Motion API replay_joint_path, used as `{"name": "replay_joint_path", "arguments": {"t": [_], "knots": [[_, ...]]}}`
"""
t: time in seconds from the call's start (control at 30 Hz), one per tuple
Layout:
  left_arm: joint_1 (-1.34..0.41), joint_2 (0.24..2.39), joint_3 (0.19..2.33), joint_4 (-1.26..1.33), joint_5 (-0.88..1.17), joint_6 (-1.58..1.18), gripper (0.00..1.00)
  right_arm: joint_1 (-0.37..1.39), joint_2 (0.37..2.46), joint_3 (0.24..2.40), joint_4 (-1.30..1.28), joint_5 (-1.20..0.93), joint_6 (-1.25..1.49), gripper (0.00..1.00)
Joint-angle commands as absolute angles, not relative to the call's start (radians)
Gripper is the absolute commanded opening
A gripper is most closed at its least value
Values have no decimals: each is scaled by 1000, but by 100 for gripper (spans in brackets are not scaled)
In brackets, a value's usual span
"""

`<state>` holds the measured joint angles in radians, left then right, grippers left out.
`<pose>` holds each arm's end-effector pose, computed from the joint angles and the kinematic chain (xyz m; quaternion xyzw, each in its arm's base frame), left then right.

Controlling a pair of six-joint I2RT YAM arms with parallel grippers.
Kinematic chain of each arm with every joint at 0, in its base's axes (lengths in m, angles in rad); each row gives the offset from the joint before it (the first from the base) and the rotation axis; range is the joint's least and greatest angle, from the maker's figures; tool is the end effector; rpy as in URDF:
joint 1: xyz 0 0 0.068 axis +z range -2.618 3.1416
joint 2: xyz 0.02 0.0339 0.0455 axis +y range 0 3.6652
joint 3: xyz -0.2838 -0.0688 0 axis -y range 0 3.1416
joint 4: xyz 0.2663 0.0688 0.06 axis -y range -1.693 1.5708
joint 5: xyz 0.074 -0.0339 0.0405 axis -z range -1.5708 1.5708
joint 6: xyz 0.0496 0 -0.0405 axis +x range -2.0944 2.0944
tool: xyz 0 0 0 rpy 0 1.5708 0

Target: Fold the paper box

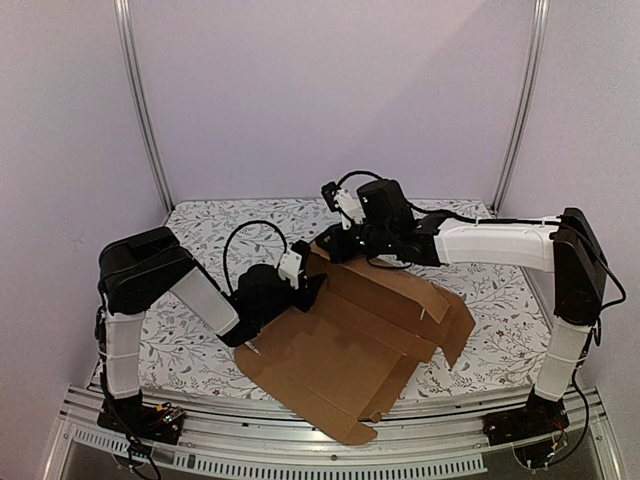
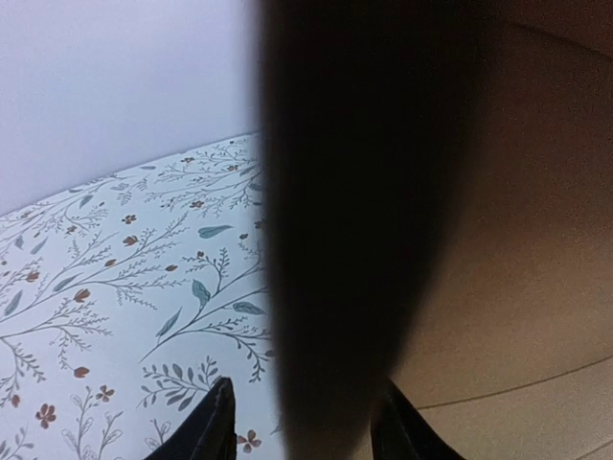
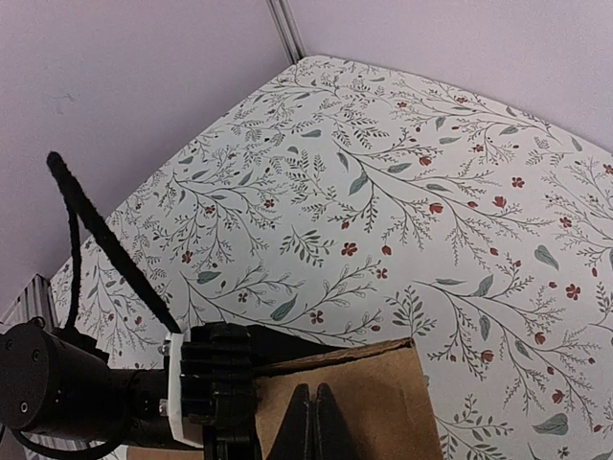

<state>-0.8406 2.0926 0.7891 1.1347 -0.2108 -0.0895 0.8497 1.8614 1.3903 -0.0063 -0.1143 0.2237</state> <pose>0.2815 -0.2989 0.0980 0.2156 0.7319 -0.2158 0.6093 0.3096 0.3608 0.2614 -0.2909 0.8023 0.3073 0.4211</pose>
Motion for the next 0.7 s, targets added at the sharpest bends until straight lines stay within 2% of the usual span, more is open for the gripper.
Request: {"name": "replay_joint_path", "arguments": {"t": [0.0, 0.27, 0.4, 0.5, 0.6, 0.67], "knots": [[-850, 2118, 795, 1181, -205, -110, 47, 852, 1858, 1353, -73, -119, 230, 0], [-850, 2132, 835, 1131, -212, -106, 34, 852, 1859, 1350, -68, -127, 234, 0], [-851, 2136, 844, 1114, -222, -105, 21, 853, 1859, 1348, -66, -130, 236, 0], [-851, 2133, 851, 1093, -230, -102, 7, 853, 1859, 1348, -65, -132, 237, 0], [-851, 2130, 851, 1086, -236, -98, 0, 853, 1859, 1351, -63, -136, 238, 0], [-852, 2127, 851, 1082, -241, -96, 0, 853, 1859, 1353, -64, -136, 239, 0]]}}
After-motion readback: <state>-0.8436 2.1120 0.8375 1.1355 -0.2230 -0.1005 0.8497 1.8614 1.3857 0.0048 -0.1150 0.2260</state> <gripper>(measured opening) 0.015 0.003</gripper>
